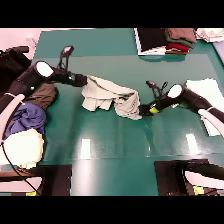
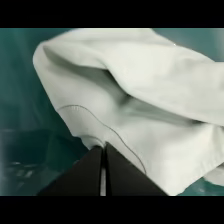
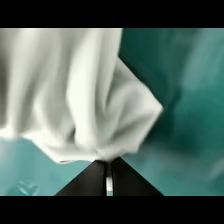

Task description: Fold the shirts.

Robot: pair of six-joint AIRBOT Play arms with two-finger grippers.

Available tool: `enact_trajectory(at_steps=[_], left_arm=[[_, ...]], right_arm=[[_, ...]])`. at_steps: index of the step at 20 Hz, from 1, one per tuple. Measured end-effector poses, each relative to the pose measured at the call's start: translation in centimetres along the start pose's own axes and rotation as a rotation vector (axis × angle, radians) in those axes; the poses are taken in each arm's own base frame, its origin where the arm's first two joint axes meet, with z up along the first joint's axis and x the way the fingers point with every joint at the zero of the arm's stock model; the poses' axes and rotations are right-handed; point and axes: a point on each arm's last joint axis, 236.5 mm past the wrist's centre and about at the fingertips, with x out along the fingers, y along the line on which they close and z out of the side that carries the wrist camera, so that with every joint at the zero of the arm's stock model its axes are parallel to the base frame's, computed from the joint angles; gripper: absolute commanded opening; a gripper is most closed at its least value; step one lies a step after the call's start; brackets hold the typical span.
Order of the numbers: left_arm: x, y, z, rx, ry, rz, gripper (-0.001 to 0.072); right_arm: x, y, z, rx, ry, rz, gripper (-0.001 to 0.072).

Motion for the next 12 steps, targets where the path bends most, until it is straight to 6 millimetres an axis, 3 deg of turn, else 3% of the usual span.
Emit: enact_trajectory(at_steps=[2, 4, 7, 10, 12], left_arm=[[-3.3, 0.2, 2.7, 0.082, -0.072, 0.062, 0.0024], [-7.7, -0.4, 5.8, 0.155, -0.169, 0.113, 0.0024], [-15.5, -2.5, 9.9, 0.234, -0.339, 0.154, 0.0024], [-24.1, -5.5, 12.6, 0.290, -0.519, 0.168, 0.0024], [-30.5, -7.6, 13.6, 0.325, -0.646, 0.173, 0.0024]], right_arm=[[-4.2, -1.8, 1.9, -0.046, -0.070, -0.091, 0.0021], [-9.9, -3.4, 3.9, -0.063, -0.175, -0.173, 0.0021], [-20.1, -5.3, 6.1, -0.047, -0.386, -0.288, 0.0021], [-30.2, -4.7, 6.4, -0.046, -0.619, -0.370, 0.0021], [-35.9, -3.2, 5.7, -0.066, -0.757, -0.408, 0.0021]])
